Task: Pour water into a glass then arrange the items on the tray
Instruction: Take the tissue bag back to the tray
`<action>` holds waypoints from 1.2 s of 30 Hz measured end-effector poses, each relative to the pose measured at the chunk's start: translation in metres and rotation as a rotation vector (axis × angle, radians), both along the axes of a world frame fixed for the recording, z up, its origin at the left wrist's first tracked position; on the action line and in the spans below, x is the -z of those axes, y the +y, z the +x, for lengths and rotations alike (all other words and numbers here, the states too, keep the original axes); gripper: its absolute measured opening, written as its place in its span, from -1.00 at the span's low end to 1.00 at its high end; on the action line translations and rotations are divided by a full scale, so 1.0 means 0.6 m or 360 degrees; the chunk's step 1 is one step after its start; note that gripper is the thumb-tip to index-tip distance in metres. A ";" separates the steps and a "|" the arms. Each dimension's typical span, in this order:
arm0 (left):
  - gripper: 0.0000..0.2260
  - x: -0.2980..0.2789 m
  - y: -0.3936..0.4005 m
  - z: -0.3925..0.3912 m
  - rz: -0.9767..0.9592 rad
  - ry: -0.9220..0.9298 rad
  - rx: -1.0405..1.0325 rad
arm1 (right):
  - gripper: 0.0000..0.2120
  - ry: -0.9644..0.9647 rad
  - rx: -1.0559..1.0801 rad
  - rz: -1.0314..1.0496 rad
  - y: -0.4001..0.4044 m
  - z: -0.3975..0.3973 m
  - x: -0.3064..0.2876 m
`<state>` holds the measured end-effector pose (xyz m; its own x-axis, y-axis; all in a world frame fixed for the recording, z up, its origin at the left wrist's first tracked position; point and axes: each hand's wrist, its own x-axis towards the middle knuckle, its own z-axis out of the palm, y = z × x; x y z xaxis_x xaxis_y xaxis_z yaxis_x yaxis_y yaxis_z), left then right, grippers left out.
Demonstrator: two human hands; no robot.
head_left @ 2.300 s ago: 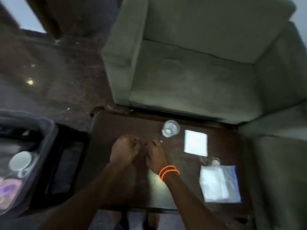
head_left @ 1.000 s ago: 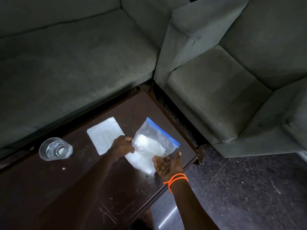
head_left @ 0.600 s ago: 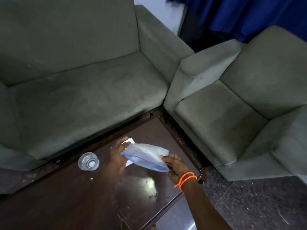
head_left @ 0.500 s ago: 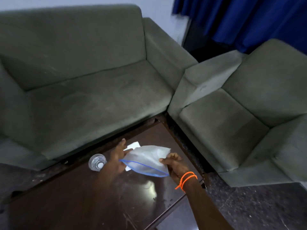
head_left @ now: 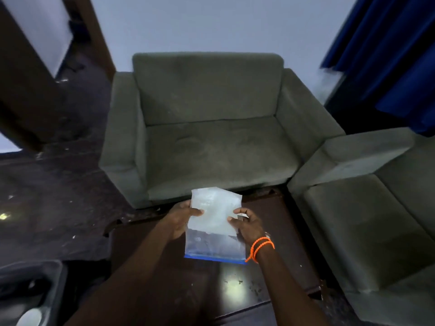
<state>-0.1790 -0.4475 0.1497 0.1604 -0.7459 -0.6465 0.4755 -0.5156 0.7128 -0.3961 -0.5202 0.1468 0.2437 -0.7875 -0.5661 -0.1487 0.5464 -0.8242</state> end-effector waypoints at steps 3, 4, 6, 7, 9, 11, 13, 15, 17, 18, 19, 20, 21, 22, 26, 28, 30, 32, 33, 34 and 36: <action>-0.79 -0.021 0.048 0.018 0.0047 -0.0112 -0.0267 | -0.71 -0.0052 -0.0133 -0.0065 0.029 0.045 -0.021; -0.80 -0.026 0.065 0.024 0.0074 -0.0181 -0.0351 | -0.70 -0.0089 -0.0178 -0.0080 0.040 0.060 -0.027; -0.78 -0.031 0.105 0.037 0.0130 -0.0374 -0.0476 | -0.68 -0.0175 -0.0268 -0.0078 0.062 0.088 -0.036; -0.77 -0.034 0.129 0.044 0.0150 -0.0455 -0.0526 | -0.68 -0.0191 -0.0319 -0.0072 0.074 0.101 -0.040; -0.75 -0.039 0.183 0.059 0.0201 -0.0570 -0.0633 | -0.69 -0.0167 -0.0448 -0.0066 0.105 0.131 -0.047; -0.74 -0.042 0.240 0.074 0.0271 -0.0596 -0.0759 | -0.71 -0.0147 -0.0567 -0.0059 0.142 0.161 -0.051; -0.77 -0.045 0.308 0.094 0.0320 -0.0552 -0.0971 | -0.75 -0.0153 -0.0677 -0.0065 0.192 0.196 -0.055; -0.74 -0.047 0.379 0.119 0.0366 -0.0476 -0.1162 | -0.74 -0.0167 -0.0779 -0.0042 0.252 0.237 -0.056; -0.68 -0.048 0.455 0.146 0.0436 -0.0381 -0.1245 | -0.72 -0.0169 -0.0840 0.0021 0.318 0.278 -0.049; -0.68 -0.046 0.495 0.160 0.0491 -0.0353 -0.1260 | -0.72 -0.0161 -0.0861 0.0054 0.351 0.299 -0.042; -0.68 -0.042 0.537 0.175 0.0537 -0.0333 -0.1257 | -0.72 -0.0142 -0.0888 0.0083 0.386 0.321 -0.033; -0.69 -0.037 0.578 0.189 0.0562 -0.0320 -0.1247 | -0.73 -0.0114 -0.0929 0.0105 0.421 0.341 -0.024; -0.72 -0.033 0.618 0.203 0.0585 -0.0316 -0.1231 | -0.73 -0.0085 -0.0976 0.0130 0.456 0.361 -0.015; -0.76 -0.028 0.656 0.219 0.0608 -0.0316 -0.1222 | -0.73 -0.0063 -0.1017 0.0158 0.491 0.381 -0.005; -0.88 0.008 0.799 0.281 0.0717 -0.0353 -0.1355 | -0.72 0.0098 -0.1157 0.0141 0.623 0.457 0.046; -0.94 0.027 0.866 0.307 0.0797 -0.0433 -0.1325 | -0.70 0.0182 -0.1272 0.0106 0.688 0.490 0.074; -0.91 0.050 0.924 0.332 0.0965 -0.0671 -0.1177 | -0.74 0.0289 -0.1386 0.0073 0.746 0.517 0.104; -0.93 0.077 0.969 0.352 0.1087 -0.0840 -0.1066 | -0.85 0.0396 -0.1479 0.0047 0.791 0.538 0.135; -0.91 0.095 0.987 0.362 0.1116 -0.0889 -0.1024 | -0.85 0.0443 -0.1516 0.0033 0.808 0.548 0.149; -0.89 0.113 1.002 0.371 0.1136 -0.0939 -0.0988 | -0.81 0.0486 -0.1559 0.0018 0.821 0.558 0.161; -0.86 0.144 1.017 0.389 0.1153 -0.1024 -0.0903 | -0.73 0.0572 -0.1649 -0.0057 0.834 0.576 0.175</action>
<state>0.0542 0.1625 0.0634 0.8180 0.0597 -0.5722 0.4245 -0.7338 0.5303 -0.0503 -0.0195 0.0419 0.6220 -0.3132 -0.7176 -0.7569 -0.0057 -0.6535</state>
